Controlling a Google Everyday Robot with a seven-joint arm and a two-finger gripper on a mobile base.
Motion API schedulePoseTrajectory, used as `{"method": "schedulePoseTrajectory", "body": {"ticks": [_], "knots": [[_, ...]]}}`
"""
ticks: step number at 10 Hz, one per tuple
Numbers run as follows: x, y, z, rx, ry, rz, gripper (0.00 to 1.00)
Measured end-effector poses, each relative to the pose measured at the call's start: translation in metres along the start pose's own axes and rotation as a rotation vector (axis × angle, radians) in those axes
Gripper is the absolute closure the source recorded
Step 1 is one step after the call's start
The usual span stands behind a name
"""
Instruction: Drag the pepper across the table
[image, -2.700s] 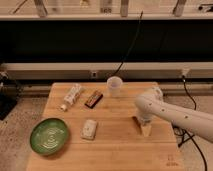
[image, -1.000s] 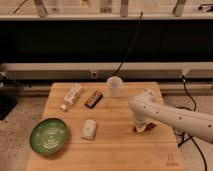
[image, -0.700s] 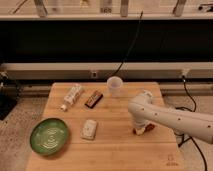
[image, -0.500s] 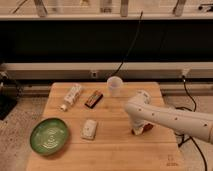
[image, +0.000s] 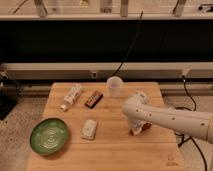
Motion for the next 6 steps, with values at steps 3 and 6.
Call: {"method": "schedulePoseTrajectory", "body": {"ticks": [3,6], "knots": [[-0.0053,-0.0057,-0.0007,-0.001,0.016,-0.040,1.00],[-0.0083,-0.0087,-0.0012,-0.006,0.029,-0.070,1.00]]}}
